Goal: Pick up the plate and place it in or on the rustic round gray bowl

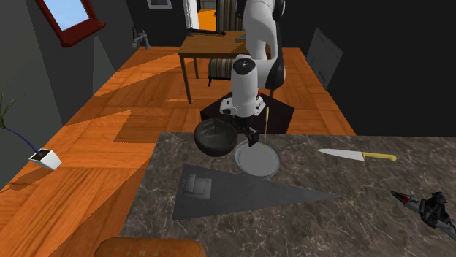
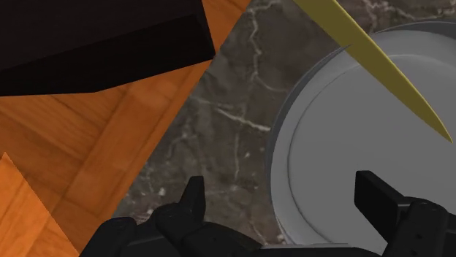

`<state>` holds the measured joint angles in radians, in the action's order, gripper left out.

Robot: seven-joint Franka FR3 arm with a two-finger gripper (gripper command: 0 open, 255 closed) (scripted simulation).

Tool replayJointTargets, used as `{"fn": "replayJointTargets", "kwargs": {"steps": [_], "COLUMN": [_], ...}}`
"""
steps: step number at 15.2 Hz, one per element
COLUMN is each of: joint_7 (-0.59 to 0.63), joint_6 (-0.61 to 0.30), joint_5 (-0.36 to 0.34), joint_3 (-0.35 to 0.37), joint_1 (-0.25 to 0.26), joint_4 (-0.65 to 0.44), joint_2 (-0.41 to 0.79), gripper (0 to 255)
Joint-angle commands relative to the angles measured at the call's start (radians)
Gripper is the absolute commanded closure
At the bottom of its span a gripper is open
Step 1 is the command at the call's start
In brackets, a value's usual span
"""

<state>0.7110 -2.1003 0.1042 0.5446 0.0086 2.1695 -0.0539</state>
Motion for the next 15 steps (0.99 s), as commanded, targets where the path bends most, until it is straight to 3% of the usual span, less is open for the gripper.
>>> {"fn": "replayJointTargets", "kwargs": {"steps": [1, 11, 12, 15], "joint_7": [0.007, 0.01, 0.01, 0.011], "joint_6": [-0.032, -0.054, -0.053, -0.056], "joint_5": [-0.009, -0.014, -0.014, -0.019], "joint_3": [0.0, 0.006, 0.006, 0.005], "joint_1": [-0.001, -0.004, -0.004, -0.005], "joint_4": [0.018, 0.03, 0.03, 0.026], "joint_2": [0.018, 0.029, 0.029, 0.036], "gripper": [0, 0, 255, 255]}}
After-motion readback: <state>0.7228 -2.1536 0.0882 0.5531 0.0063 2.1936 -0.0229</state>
